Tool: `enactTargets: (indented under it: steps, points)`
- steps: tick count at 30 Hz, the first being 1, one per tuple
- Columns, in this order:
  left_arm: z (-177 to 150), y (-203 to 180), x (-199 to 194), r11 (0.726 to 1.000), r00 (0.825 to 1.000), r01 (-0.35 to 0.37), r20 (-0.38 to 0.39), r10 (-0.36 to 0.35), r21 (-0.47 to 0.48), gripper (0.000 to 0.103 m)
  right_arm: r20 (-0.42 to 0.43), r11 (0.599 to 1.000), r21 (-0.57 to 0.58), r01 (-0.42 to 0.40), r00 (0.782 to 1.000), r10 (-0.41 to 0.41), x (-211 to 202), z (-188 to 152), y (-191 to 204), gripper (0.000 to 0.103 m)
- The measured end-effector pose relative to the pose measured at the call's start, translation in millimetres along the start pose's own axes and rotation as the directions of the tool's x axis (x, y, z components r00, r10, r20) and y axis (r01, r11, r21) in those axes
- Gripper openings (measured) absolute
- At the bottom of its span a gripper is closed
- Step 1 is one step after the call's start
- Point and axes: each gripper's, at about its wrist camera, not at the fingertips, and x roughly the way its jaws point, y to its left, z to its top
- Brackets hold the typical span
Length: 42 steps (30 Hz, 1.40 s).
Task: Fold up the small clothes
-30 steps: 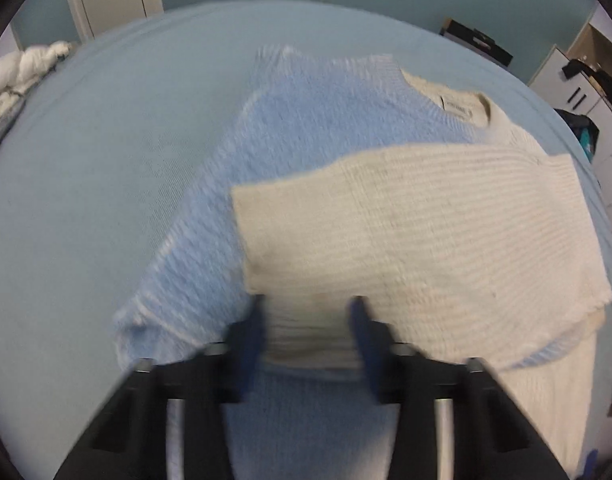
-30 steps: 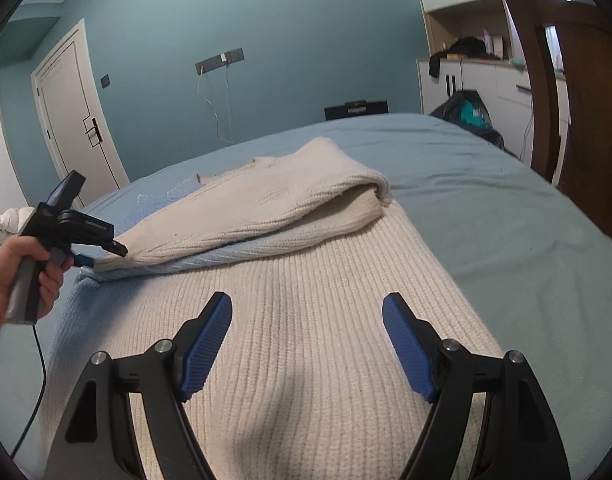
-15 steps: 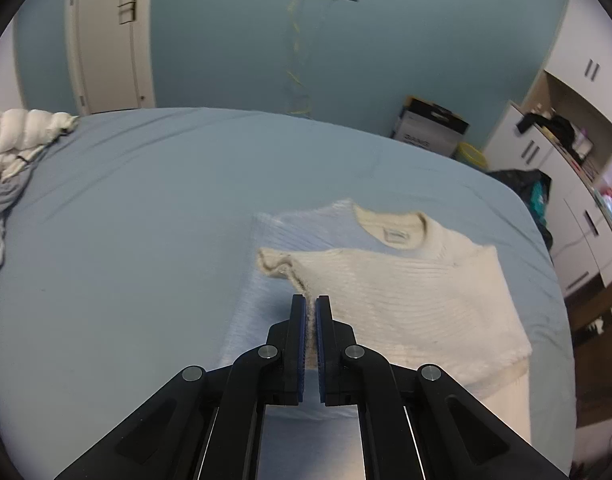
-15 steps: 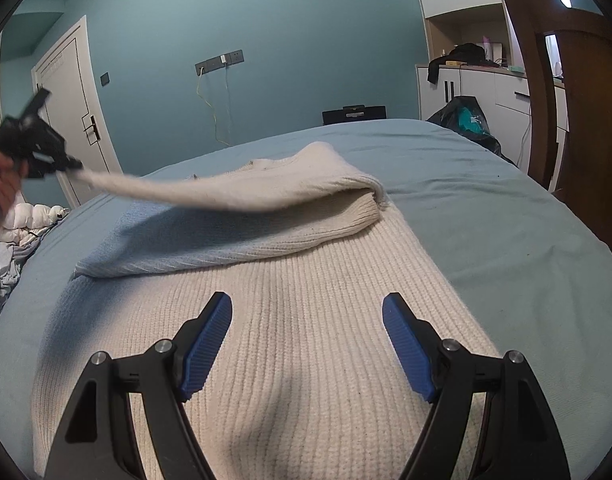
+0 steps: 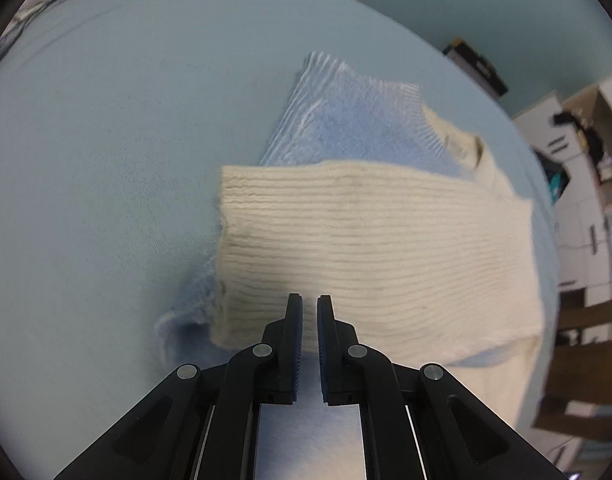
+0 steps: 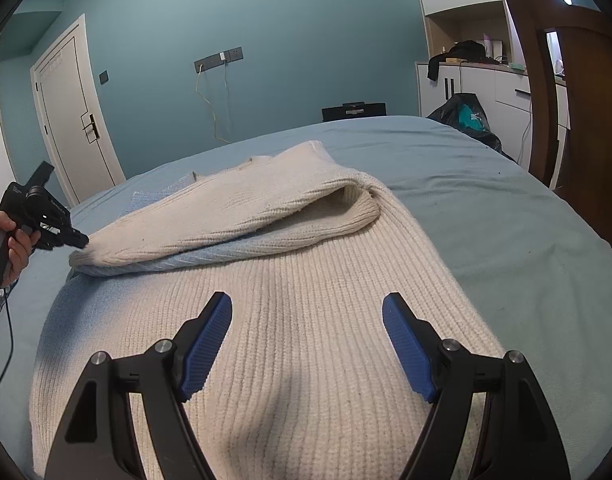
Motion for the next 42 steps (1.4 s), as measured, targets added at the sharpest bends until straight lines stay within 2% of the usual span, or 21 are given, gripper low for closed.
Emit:
enactTargets:
  steps: [3,5,7,8,9,11,13,15,17,19,22,25,27,29,31,33,35,36,37,39,42]
  points:
    - [-6,-24,-27,0.998,0.995,0.039,0.092,-0.044,0.057,0.007,0.001,1.0,-0.003,0.002,1.0,-0.002,-1,1,1,0.075]
    - [-13,-46,-39,0.989,0.986,0.121,0.107,-0.13,0.09,0.013,-0.002,1.0,-0.005,0.005,1.0,-0.005,-2,0,3,0.075]
    - [-24,-61,-42,0.971,0.97,0.225,0.075,-0.231,0.081,0.044,-0.008,1.0,-0.007,0.006,1.0,-0.006,-1,0,4,0.075]
    - [-34,-67,-43,0.96,0.959,0.273,0.059,-0.276,0.058,0.083,-0.013,1.0,-0.006,0.005,1.0,-0.005,-1,1,4,0.075]
    - [-48,-70,-49,0.949,0.946,0.314,0.077,-0.315,0.034,0.095,-0.023,1.0,-0.005,0.004,1.0,-0.004,0,2,4,0.075]
    - [-73,-78,-62,0.925,0.918,0.379,0.107,-0.381,0.038,0.095,-0.049,1.0,-0.001,0.005,0.999,-0.005,3,3,4,0.075]
    - [-97,-80,-70,0.929,0.924,0.368,0.099,-0.37,0.04,0.095,-0.1,1.0,0.005,0.007,0.995,-0.006,7,6,3,0.075]
    - [-124,-73,-83,0.967,0.959,0.246,0.126,-0.253,0.068,0.095,-0.16,0.999,0.04,0.005,0.987,0.001,8,17,-4,0.075]
    - [-145,-60,-90,0.989,0.982,0.105,0.148,-0.119,0.1,0.095,-0.151,0.992,0.122,-0.03,0.987,0.048,3,51,-23,0.075]
    - [-165,-38,-92,0.996,0.986,-0.004,0.165,-0.01,0.087,0.095,-0.177,0.987,0.157,-0.026,0.983,0.054,14,83,-39,0.076]
    - [-184,-2,-92,0.993,0.979,-0.095,0.189,0.082,0.063,0.095,-0.331,0.994,0.096,0.058,0.943,-0.023,70,131,-60,0.076]
    - [-188,32,-89,0.988,0.967,-0.155,0.206,0.151,0.003,0.095,-0.442,0.989,-0.032,0.146,0.885,-0.145,129,146,-63,0.076]
    - [-187,59,-92,0.985,0.967,-0.171,0.189,0.172,-0.024,0.095,-0.526,0.99,-0.087,0.108,0.839,-0.138,170,145,-61,0.076]
    - [-184,68,-87,0.985,0.97,-0.171,0.169,0.175,-0.038,0.095,-0.546,0.986,-0.104,0.127,0.822,-0.164,194,142,-66,0.076]
    - [-183,71,-87,0.984,0.971,-0.171,0.164,0.176,-0.044,0.095,-0.549,0.986,-0.094,0.14,0.819,-0.169,208,139,-76,0.076]
    - [-181,76,-87,0.984,0.97,-0.172,0.163,0.178,-0.05,0.095,-0.572,0.984,0.016,0.18,0.808,-0.139,218,131,-102,0.076]
    - [-178,78,-86,0.982,0.968,-0.182,0.169,0.187,-0.044,0.095,-0.553,0.966,0.191,0.176,0.832,-0.042,216,117,-129,0.081]
    - [-176,78,-86,0.98,0.965,-0.195,0.169,0.199,-0.04,0.095,-0.523,0.969,0.171,0.177,0.85,-0.063,210,113,-125,0.081]
    - [-175,78,-85,0.979,0.964,-0.202,0.168,0.205,-0.037,0.095,-0.516,0.976,0.096,0.198,0.848,-0.121,207,112,-116,0.083]
    - [-173,77,-87,0.979,0.965,-0.201,0.168,0.204,-0.035,0.095,-0.487,0.965,-0.094,0.243,0.834,-0.258,196,111,-93,0.088]
    - [-172,77,-94,0.984,0.967,-0.176,0.181,0.18,-0.036,0.095,-0.474,0.94,-0.209,0.27,0.812,-0.339,169,121,-77,0.088]
